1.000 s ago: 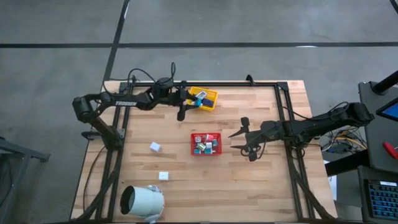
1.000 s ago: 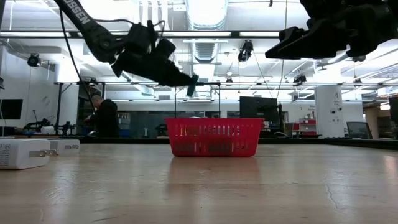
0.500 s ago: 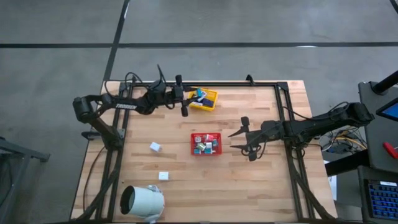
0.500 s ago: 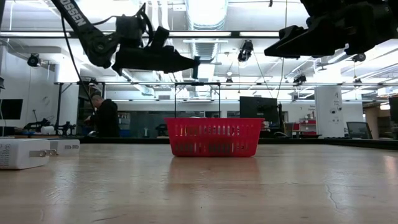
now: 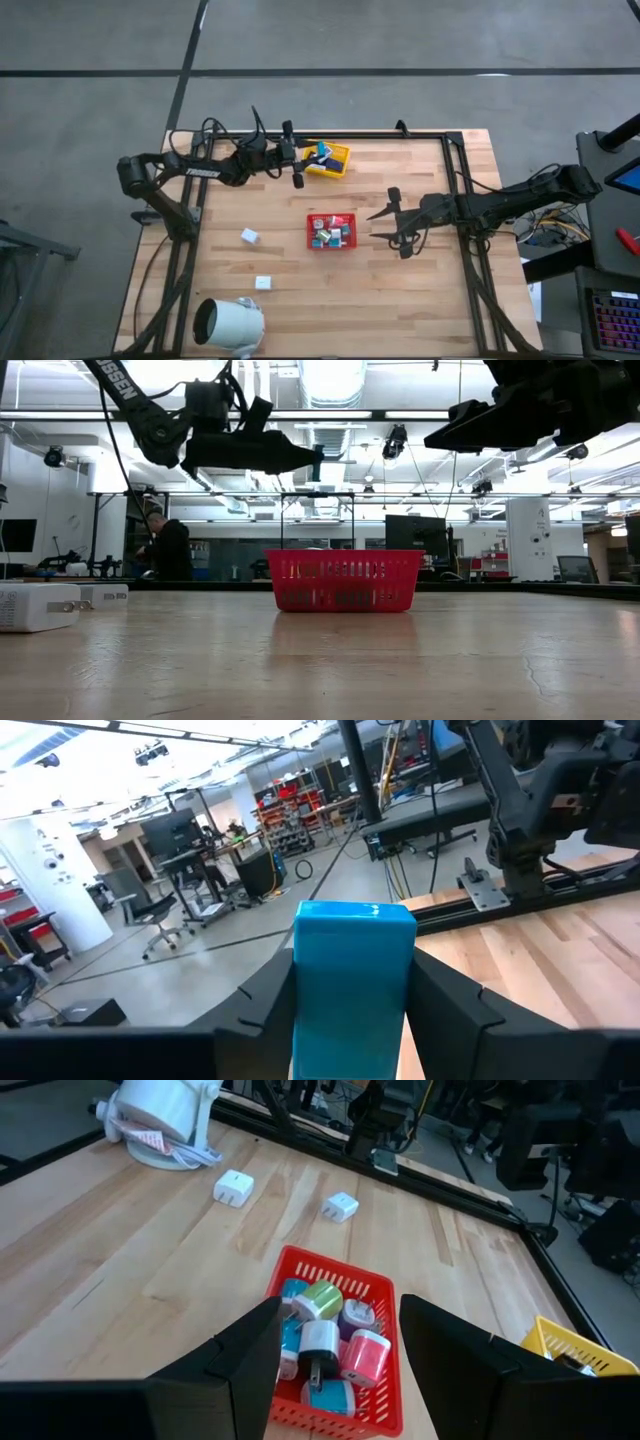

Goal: Pick & Place Office items
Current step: Put the blue digital clock into the yellow bin

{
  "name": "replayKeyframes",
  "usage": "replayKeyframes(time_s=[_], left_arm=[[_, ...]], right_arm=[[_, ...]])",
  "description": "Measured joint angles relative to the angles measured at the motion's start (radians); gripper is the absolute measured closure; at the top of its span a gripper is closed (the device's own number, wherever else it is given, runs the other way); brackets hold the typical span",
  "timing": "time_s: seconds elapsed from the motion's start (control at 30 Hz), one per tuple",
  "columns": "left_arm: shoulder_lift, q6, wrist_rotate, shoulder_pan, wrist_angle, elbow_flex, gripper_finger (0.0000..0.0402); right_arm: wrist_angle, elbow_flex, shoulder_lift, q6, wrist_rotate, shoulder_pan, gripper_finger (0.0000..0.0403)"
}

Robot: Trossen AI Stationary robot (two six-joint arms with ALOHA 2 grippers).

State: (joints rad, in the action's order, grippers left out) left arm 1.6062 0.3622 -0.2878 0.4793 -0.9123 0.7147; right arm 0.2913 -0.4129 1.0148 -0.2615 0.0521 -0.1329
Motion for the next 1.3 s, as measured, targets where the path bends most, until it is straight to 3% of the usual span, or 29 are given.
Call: replayKeyframes(time_s=[0.7,1.3], left_arm=[[0.005,-0.003,-0.003,0.0,-0.001,0.0,0.0253],[0.195,-0.068,-0.003,0.065,-0.007,0.086,0.0253]], right_arm=[[-0.001,0.0,0.0,-0.001,0.0,0.0,0.0202],[0.001,0.004,0.001,0.0,0.0,0.0,0.0202]])
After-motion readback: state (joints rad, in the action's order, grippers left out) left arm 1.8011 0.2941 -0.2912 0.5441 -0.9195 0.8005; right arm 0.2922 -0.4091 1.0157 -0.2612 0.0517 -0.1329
